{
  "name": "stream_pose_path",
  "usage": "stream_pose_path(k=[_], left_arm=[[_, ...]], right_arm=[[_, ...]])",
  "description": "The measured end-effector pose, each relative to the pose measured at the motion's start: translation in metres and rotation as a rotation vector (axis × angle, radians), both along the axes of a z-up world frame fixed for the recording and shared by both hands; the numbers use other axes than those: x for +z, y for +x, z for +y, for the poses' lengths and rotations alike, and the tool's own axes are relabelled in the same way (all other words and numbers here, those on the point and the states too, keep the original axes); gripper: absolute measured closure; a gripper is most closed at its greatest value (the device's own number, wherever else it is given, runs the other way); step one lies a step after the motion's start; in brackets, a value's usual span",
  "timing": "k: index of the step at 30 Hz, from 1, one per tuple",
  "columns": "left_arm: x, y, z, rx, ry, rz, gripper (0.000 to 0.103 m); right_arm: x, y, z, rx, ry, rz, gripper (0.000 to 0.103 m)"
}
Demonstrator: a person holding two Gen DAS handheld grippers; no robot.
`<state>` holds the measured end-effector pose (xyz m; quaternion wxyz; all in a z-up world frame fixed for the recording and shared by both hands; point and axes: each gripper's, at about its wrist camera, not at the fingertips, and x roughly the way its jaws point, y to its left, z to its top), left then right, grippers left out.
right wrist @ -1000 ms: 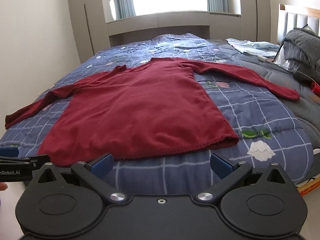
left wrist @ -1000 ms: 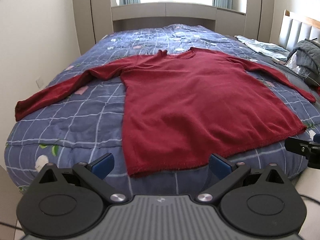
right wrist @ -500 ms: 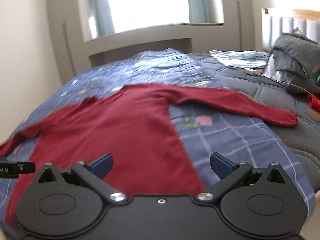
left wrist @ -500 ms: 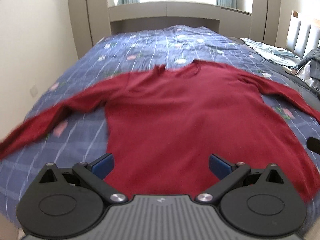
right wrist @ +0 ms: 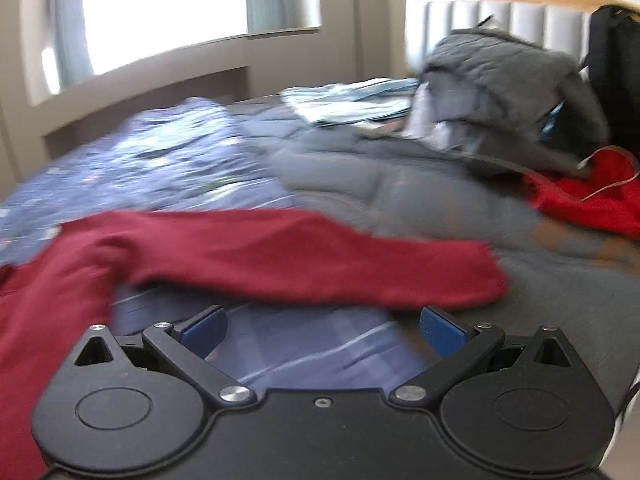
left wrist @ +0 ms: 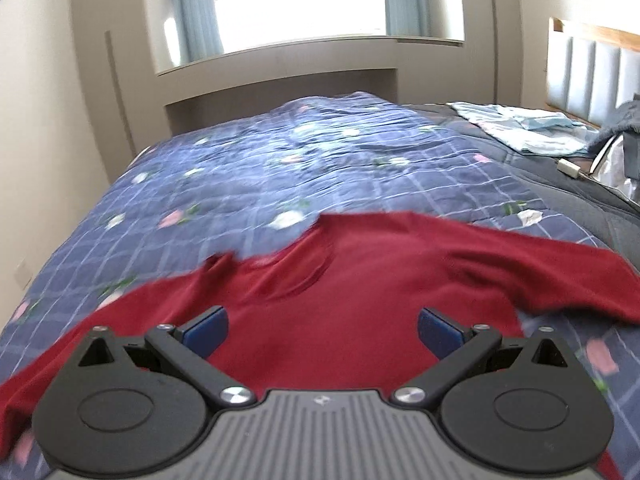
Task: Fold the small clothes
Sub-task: 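Move the right gripper to the sweater's sleeve cuff and grasp it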
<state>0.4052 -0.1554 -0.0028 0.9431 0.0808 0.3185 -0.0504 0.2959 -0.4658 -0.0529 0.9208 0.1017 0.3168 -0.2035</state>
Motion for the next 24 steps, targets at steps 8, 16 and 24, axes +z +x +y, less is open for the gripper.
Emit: stream_pose_path(k=[8, 16, 24], left_arm=[[-0.029, 0.067, -0.071, -0.062, 0.009, -0.036, 0.000], [-0.058, 0.094, -0.098, -0.059, 0.050, -0.022, 0.000], [-0.079, 0.091, -0.101, -0.073, 0.106, -0.017, 0.000]], right_arm=[[-0.028, 0.015, -0.057, -0.115, -0.063, 0.042, 0.000], [-0.041, 0.009, -0.092, -0.162, -0.034, 0.048, 0.000], [-0.046, 0.003, -0.117, -0.178, 0.155, -0.030, 0.001]])
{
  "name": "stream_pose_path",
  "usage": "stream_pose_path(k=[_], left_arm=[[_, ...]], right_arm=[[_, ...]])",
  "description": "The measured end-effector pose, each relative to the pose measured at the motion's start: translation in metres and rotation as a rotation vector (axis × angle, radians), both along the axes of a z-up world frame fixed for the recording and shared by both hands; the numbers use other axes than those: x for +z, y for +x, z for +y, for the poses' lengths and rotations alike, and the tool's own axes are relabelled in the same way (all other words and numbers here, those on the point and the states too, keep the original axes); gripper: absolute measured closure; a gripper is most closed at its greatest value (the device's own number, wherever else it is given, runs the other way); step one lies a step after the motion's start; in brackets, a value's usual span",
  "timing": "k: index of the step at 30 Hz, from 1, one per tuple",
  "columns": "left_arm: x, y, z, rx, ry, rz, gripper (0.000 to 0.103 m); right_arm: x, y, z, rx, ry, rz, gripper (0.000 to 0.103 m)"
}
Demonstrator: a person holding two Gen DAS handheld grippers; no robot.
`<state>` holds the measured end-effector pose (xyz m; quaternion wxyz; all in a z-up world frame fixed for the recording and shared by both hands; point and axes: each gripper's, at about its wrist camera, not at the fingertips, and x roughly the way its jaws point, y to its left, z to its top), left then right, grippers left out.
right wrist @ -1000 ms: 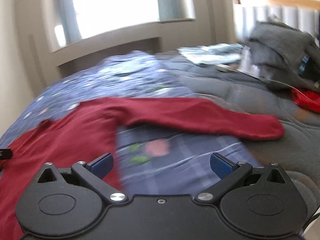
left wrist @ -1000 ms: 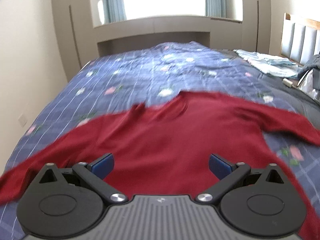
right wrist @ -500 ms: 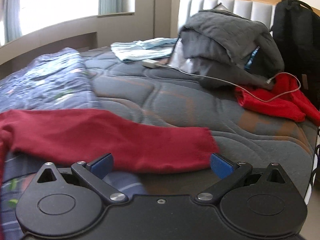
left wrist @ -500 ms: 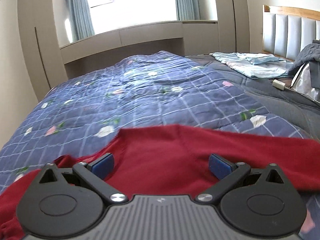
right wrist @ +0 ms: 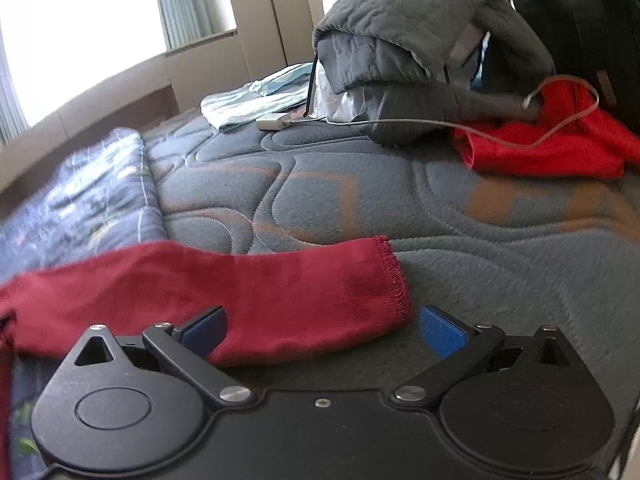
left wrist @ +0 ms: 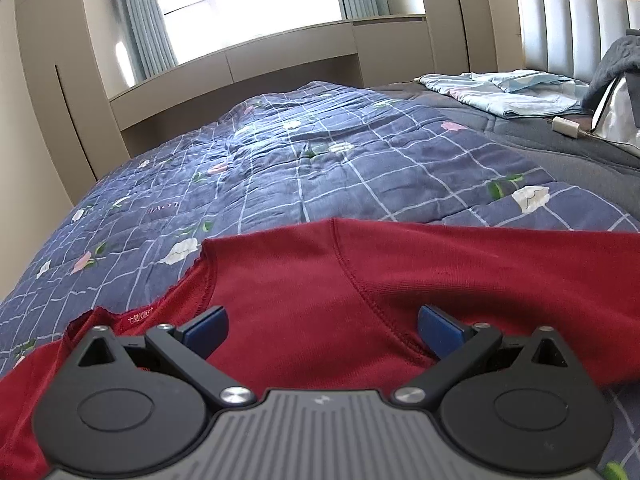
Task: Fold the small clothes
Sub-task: 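Move the right gripper to the sweater's sleeve cuff and grasp it, then lift the sleeve with the right gripper and lay it across the sweater body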
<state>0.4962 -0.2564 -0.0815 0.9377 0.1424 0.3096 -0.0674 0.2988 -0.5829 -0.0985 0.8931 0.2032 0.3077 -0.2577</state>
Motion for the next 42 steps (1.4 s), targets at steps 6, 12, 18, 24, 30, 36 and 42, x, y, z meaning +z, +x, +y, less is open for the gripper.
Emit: stream_pose_path(k=[6, 12, 18, 24, 30, 36, 42], left_arm=[[0.002, -0.001, -0.001, 0.000, 0.010, 0.011, 0.000], [0.015, -0.003, 0.002, 0.015, 0.027, 0.063, 0.000], [0.027, -0.008, 0.014, -0.013, -0.009, 0.138, 0.000], [0.053, -0.018, 0.038, -0.043, -0.059, 0.155, 0.000], [0.082, -0.024, 0.079, -0.033, -0.107, 0.141, 0.000], [0.120, -0.033, 0.147, 0.046, -0.164, 0.083, 0.000], [0.146, -0.047, 0.254, 0.210, -0.297, 0.032, 0.000]], right_arm=[[-0.005, -0.002, -0.015, -0.048, 0.166, -0.073, 0.014], [-0.008, -0.003, -0.023, -0.184, 0.238, -0.094, 0.045], [-0.010, 0.004, -0.027, -0.289, 0.236, -0.076, 0.086], [0.012, 0.018, -0.014, -0.261, 0.138, -0.090, 0.100], [0.077, 0.060, 0.027, -0.053, 0.010, -0.181, 0.100], [0.146, 0.124, 0.109, 0.257, -0.037, -0.290, 0.100], [0.180, 0.180, 0.229, 0.586, -0.035, -0.349, 0.100]])
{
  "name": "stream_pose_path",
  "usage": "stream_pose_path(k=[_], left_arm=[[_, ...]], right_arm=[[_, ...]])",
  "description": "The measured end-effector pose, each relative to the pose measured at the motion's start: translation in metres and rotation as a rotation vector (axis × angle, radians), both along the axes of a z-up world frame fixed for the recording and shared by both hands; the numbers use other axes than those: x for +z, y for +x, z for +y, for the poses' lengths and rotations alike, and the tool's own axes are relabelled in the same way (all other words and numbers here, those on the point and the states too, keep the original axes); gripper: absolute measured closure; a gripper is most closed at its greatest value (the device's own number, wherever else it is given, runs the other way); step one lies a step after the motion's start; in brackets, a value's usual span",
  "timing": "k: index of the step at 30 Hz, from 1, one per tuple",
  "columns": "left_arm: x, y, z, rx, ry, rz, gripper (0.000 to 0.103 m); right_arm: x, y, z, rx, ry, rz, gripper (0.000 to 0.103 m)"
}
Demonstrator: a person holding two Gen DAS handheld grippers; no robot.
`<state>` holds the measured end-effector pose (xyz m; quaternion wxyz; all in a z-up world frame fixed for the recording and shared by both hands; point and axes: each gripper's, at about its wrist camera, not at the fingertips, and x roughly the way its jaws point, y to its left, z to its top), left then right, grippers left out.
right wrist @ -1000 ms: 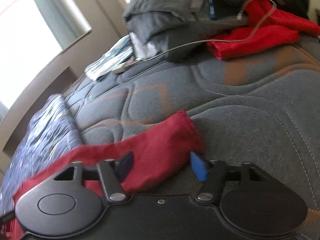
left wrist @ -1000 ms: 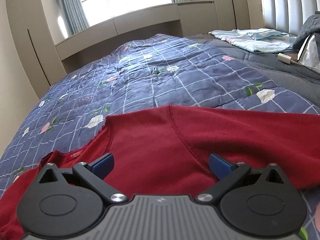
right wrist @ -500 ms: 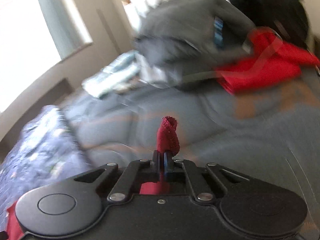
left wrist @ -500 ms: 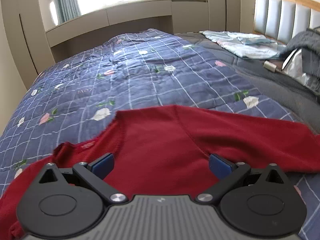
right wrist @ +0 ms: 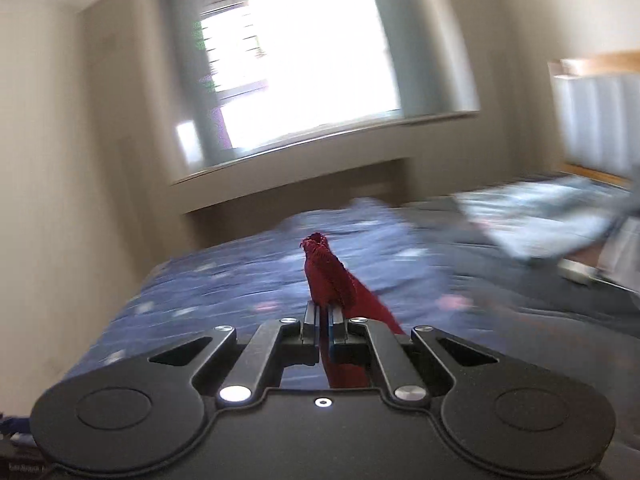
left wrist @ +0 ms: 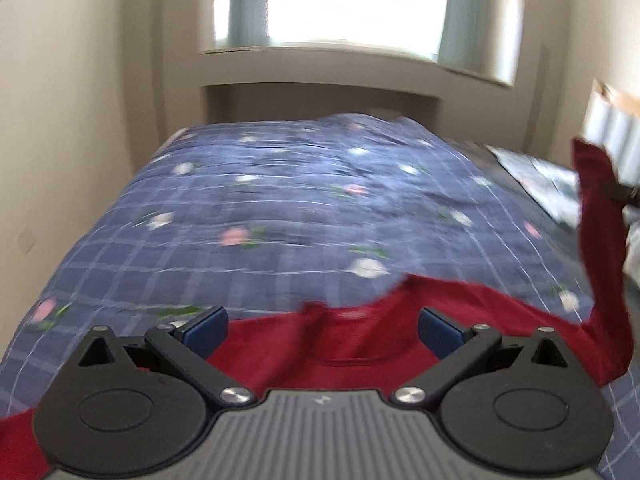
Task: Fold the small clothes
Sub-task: 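Lift the sleeve with the right gripper and lay it across the sweater body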
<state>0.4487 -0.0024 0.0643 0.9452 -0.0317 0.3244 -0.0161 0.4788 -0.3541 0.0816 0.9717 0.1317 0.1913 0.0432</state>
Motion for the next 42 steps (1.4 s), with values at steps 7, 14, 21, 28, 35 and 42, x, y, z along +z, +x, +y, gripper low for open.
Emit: stream_pose_path(k=[7, 14, 21, 28, 35, 42], left_arm=[[-0.007, -0.020, 0.115, 0.180, -0.085, -0.024, 0.000], [-0.044, -0.025, 0.164, 0.225, -0.098, 0.019, 0.000], [-0.079, -0.013, 0.155, 0.204, -0.113, 0.058, 0.000], [-0.103, 0.004, 0.116, 0.147, -0.069, 0.073, 0.000], [-0.129, 0.010, 0.076, 0.163, 0.085, 0.102, 0.000], [-0.145, -0.005, 0.073, 0.216, 0.144, 0.121, 0.000]], right_arm=[[-0.029, 0.019, 0.152, 0.329, -0.039, 0.040, 0.100], [-0.098, -0.005, 0.279, 0.554, -0.211, 0.148, 0.100], [-0.138, -0.032, 0.314, 0.648, -0.350, 0.174, 0.079], [-0.129, -0.053, 0.248, 0.592, -0.375, 0.090, 0.026], [-0.136, -0.027, 0.112, 0.200, -0.479, 0.141, 0.011], [-0.171, 0.041, 0.013, -0.010, -0.352, 0.274, 0.013]])
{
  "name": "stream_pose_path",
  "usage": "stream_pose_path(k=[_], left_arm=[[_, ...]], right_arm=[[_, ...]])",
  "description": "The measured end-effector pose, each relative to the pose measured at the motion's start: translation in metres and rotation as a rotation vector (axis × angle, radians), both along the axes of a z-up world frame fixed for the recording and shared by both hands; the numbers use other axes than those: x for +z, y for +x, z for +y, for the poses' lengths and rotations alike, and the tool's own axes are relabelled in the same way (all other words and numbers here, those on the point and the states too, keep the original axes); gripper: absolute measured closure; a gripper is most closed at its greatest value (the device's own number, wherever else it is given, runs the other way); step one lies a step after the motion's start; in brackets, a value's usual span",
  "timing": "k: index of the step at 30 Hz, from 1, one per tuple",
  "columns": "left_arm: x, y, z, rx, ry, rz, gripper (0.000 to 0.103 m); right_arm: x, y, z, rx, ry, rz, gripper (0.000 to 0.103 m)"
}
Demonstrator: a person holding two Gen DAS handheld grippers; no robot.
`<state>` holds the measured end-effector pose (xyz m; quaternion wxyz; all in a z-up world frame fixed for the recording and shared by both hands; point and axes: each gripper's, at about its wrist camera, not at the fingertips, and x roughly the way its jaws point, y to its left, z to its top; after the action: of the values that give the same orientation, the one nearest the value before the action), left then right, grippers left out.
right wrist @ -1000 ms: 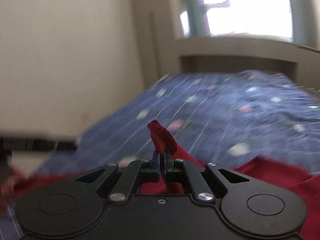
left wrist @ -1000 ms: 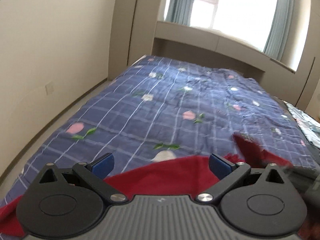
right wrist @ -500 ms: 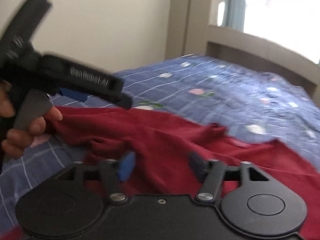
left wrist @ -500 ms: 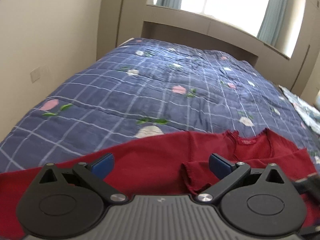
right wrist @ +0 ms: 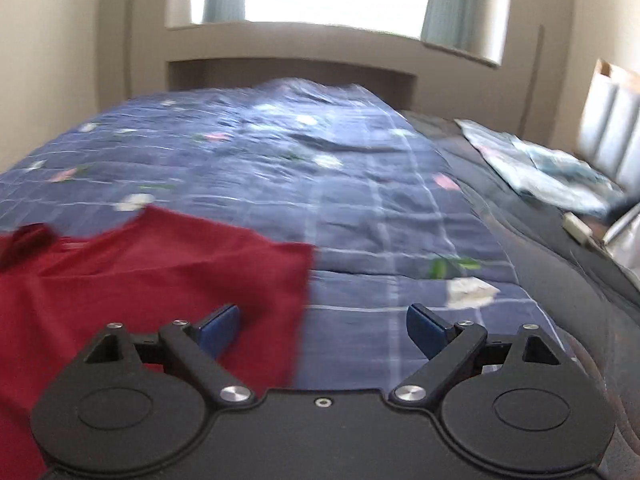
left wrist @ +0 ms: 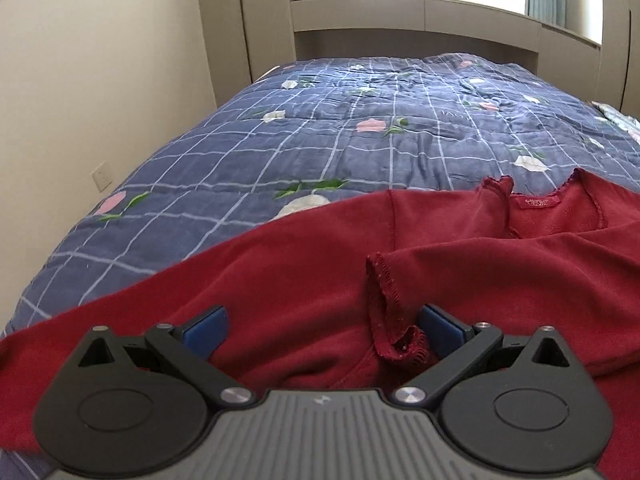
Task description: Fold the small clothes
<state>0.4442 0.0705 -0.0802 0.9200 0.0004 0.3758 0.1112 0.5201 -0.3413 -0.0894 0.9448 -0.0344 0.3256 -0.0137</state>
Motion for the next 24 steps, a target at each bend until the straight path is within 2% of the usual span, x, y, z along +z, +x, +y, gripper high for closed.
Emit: stream_pose_path(k=[3, 6, 8, 10, 14, 18, 21, 24], left_arm=[[-0.002, -0.001, 0.006, 0.022, -0.039, -0.003, 0.000], [-0.004, -0.002, 0.009, 0.036, -0.060, -0.009, 0.000], [-0.006, -0.005, 0.007, 0.033, -0.043, -0.024, 0.000], [-0.009, -0.007, 0.004, 0.033, -0.031, -0.043, 0.000], [-0.011, -0.008, 0.003, 0.038, -0.031, -0.065, 0.000], [-0.012, -0.010, 0.000, 0.044, -0.017, -0.077, 0.000], [-0.012, -0.011, -0.002, 0.049, -0.006, -0.084, 0.000], [-0.013, -0.011, -0.002, 0.050, -0.008, -0.087, 0.000]], right_arm=[[-0.010, 0.005, -0.016, -0.057, -0.051, -0.002, 0.014], [-0.009, -0.006, -0.031, -0.124, -0.088, -0.024, 0.016], [-0.006, -0.025, -0.042, -0.121, -0.057, -0.035, 0.016], [-0.002, -0.048, -0.044, -0.070, -0.027, -0.044, 0.014], [0.000, -0.096, -0.029, 0.082, -0.053, -0.075, 0.011], [-0.005, -0.114, 0.001, 0.205, -0.153, -0.106, 0.011], [-0.012, -0.112, 0.024, 0.237, -0.276, -0.138, 0.017], [-0.015, -0.104, 0.033, 0.245, -0.341, -0.170, 0.029]])
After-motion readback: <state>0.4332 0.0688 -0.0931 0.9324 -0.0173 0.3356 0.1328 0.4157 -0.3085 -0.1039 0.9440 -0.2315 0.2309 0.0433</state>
